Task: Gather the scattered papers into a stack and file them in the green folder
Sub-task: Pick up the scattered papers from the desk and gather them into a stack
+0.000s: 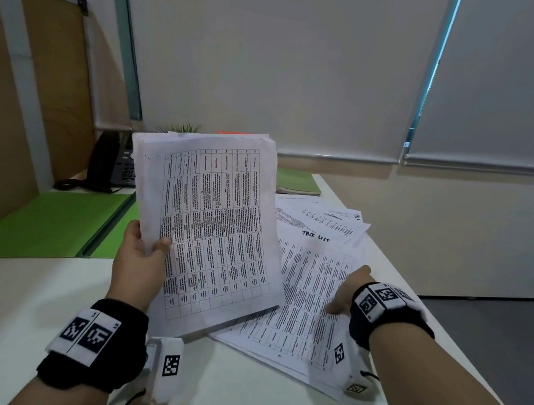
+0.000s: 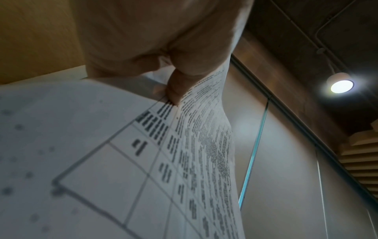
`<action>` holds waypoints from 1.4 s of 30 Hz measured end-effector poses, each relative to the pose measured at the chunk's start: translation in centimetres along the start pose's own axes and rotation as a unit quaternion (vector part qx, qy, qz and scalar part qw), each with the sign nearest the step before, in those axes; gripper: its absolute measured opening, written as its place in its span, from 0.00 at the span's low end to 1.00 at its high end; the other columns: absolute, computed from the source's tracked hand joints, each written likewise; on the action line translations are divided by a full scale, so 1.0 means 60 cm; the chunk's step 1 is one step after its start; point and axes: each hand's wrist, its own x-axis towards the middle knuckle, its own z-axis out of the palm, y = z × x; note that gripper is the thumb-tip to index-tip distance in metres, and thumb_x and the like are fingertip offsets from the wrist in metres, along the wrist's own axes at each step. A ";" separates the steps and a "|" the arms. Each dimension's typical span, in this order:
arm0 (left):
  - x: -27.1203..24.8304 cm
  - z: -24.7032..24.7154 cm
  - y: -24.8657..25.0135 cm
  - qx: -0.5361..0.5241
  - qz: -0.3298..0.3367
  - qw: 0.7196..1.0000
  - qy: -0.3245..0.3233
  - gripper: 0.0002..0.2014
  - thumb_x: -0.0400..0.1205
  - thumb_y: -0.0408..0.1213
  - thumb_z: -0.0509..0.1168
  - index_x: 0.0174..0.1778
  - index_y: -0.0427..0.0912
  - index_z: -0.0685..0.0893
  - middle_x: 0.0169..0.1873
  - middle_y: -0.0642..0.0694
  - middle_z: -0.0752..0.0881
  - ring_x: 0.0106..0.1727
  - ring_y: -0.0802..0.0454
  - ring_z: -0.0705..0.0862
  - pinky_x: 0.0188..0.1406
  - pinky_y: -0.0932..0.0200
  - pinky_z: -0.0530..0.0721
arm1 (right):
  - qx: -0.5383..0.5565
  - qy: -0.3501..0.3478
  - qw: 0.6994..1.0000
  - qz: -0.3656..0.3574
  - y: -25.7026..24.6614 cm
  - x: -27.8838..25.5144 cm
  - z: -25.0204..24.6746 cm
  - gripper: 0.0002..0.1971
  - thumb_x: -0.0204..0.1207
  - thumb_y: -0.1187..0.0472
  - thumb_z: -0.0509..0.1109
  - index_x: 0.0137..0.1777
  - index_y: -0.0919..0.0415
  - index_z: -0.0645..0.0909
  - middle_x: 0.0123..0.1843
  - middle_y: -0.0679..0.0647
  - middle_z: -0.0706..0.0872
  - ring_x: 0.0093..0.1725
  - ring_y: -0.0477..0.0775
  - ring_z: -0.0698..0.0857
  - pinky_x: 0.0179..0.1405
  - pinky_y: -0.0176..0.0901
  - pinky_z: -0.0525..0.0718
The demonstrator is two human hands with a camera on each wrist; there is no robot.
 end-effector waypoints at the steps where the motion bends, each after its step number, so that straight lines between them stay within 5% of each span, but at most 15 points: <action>1: 0.000 -0.001 0.001 0.003 -0.002 1.000 0.001 0.17 0.83 0.30 0.61 0.42 0.63 0.74 0.45 0.57 0.84 0.54 0.41 0.84 0.63 0.36 0.80 | 0.032 -0.009 0.999 -0.004 0.000 -0.016 -0.007 0.61 0.63 0.48 0.82 0.81 0.70 0.42 0.77 0.66 0.69 0.74 0.68 0.72 0.70 0.61 0.75; 5: 0.005 -0.006 0.003 0.010 0.000 1.000 0.003 0.16 0.83 0.31 0.61 0.43 0.63 0.74 0.49 0.52 0.85 0.56 0.41 0.84 0.62 0.35 0.80 | 0.260 0.002 0.963 -0.073 0.014 -0.053 -0.038 0.48 0.78 0.63 0.70 0.83 0.59 0.35 0.72 0.65 0.74 0.70 0.64 0.76 0.62 0.50 0.75; 7: 0.009 -0.009 0.003 0.012 0.001 1.000 0.008 0.14 0.83 0.31 0.61 0.47 0.61 0.74 0.52 0.49 0.85 0.56 0.42 0.84 0.62 0.35 0.80 | 0.338 0.073 0.929 -0.135 0.023 -0.055 -0.052 0.48 0.75 0.69 0.71 0.83 0.53 0.39 0.61 0.62 0.80 0.63 0.64 0.80 0.53 0.47 0.75; 11: 0.016 -0.017 -0.002 0.015 0.000 1.000 0.027 0.13 0.84 0.33 0.61 0.59 0.56 0.73 0.56 0.48 0.84 0.56 0.42 0.84 0.61 0.38 0.81 | 0.462 0.193 0.831 -0.242 0.029 -0.064 -0.087 0.20 0.75 0.64 0.72 0.66 0.54 0.75 0.57 0.56 0.86 0.51 0.58 0.86 0.43 0.47 0.86; 14: 0.021 -0.025 -0.004 0.016 -0.007 0.999 0.046 0.14 0.84 0.34 0.60 0.65 0.50 0.72 0.57 0.47 0.82 0.56 0.42 0.83 0.60 0.43 0.81 | 0.534 0.212 0.754 -0.319 0.028 -0.081 -0.110 0.13 0.77 0.60 0.71 0.62 0.57 0.79 0.58 0.54 0.88 0.54 0.50 0.88 0.56 0.47 0.86; 16: 0.021 -0.029 -0.002 0.017 -0.011 0.998 0.054 0.15 0.84 0.35 0.60 0.67 0.50 0.72 0.58 0.46 0.83 0.57 0.41 0.83 0.61 0.39 0.81 | 0.585 0.203 0.692 -0.370 0.024 -0.104 -0.124 0.08 0.79 0.63 0.69 0.56 0.53 0.80 0.52 0.49 0.88 0.49 0.42 0.88 0.50 0.37 0.86; 20: 0.022 -0.031 0.001 0.017 -0.019 0.998 0.052 0.16 0.84 0.33 0.60 0.68 0.48 0.73 0.59 0.44 0.84 0.55 0.41 0.84 0.59 0.40 0.82 | 0.678 0.145 0.585 -0.421 0.013 -0.133 -0.134 0.14 0.71 0.61 0.70 0.57 0.54 0.80 0.51 0.47 0.90 0.54 0.50 0.88 0.54 0.43 0.88; 22: 0.022 -0.030 0.004 0.009 -0.012 0.999 0.047 0.17 0.83 0.29 0.59 0.66 0.49 0.75 0.57 0.43 0.86 0.54 0.41 0.85 0.58 0.42 0.83 | 0.683 0.124 0.585 -0.419 0.004 -0.133 -0.130 0.15 0.70 0.60 0.69 0.57 0.54 0.79 0.51 0.47 0.90 0.53 0.49 0.88 0.52 0.43 0.88; 27: 0.007 -0.018 0.023 -0.040 -0.028 0.999 -0.009 0.15 0.83 0.26 0.60 0.60 0.49 0.77 0.44 0.52 0.87 0.44 0.52 0.87 0.42 0.55 0.84 | 0.618 0.103 0.672 -0.394 -0.032 -0.127 -0.090 0.10 0.80 0.68 0.65 0.59 0.59 0.78 0.52 0.55 0.88 0.50 0.50 0.88 0.51 0.43 0.86; 30: -0.004 -0.010 0.034 -0.053 -0.034 0.996 -0.056 0.17 0.81 0.21 0.58 0.61 0.43 0.79 0.48 0.45 0.89 0.46 0.48 0.88 0.50 0.50 0.86 | 0.603 0.075 0.699 -0.376 -0.049 -0.121 -0.061 0.14 0.79 0.67 0.66 0.65 0.61 0.75 0.59 0.58 0.86 0.57 0.56 0.86 0.60 0.50 0.84; 33: -0.013 -0.002 0.040 -0.079 -0.045 0.992 -0.090 0.21 0.79 0.17 0.56 0.51 0.48 0.83 0.42 0.45 0.91 0.46 0.43 0.89 0.43 0.49 0.89 | 0.597 0.040 0.716 -0.361 -0.059 -0.118 -0.044 0.14 0.80 0.64 0.67 0.64 0.56 0.75 0.60 0.52 0.86 0.60 0.52 0.84 0.63 0.47 0.81; 35: -0.024 0.005 0.044 -0.090 -0.035 0.990 -0.104 0.17 0.83 0.24 0.56 0.50 0.51 0.84 0.40 0.48 0.91 0.46 0.45 0.89 0.41 0.49 0.89 | 0.596 0.017 0.720 -0.354 -0.061 -0.117 -0.039 0.15 0.80 0.63 0.67 0.65 0.56 0.73 0.60 0.52 0.85 0.61 0.53 0.84 0.65 0.49 0.80; 38: -0.037 0.012 0.045 -0.112 -0.048 0.982 -0.147 0.24 0.81 0.63 0.47 0.51 0.57 0.87 0.47 0.48 0.92 0.51 0.49 0.90 0.49 0.47 0.86 | 0.593 0.029 0.725 -0.350 -0.061 -0.123 -0.032 0.12 0.79 0.62 0.68 0.59 0.51 0.73 0.56 0.51 0.86 0.58 0.54 0.85 0.66 0.55 0.80; 40: -0.039 0.016 0.043 -0.151 -0.053 0.973 -0.165 0.32 0.72 0.69 0.43 0.53 0.57 0.86 0.49 0.47 0.92 0.51 0.50 0.90 0.49 0.48 0.87 | 0.591 0.062 0.724 -0.350 -0.061 -0.130 -0.028 0.11 0.79 0.60 0.68 0.57 0.50 0.72 0.55 0.52 0.86 0.56 0.53 0.86 0.63 0.55 0.82; 42: -0.039 0.023 0.045 -0.132 -0.011 0.980 -0.146 0.26 0.75 0.66 0.50 0.59 0.56 0.81 0.53 0.48 0.90 0.54 0.51 0.89 0.49 0.50 0.87 | 0.604 0.098 0.700 -0.367 -0.065 -0.144 -0.027 0.10 0.80 0.62 0.67 0.55 0.51 0.70 0.55 0.55 0.85 0.51 0.48 0.86 0.54 0.41 0.86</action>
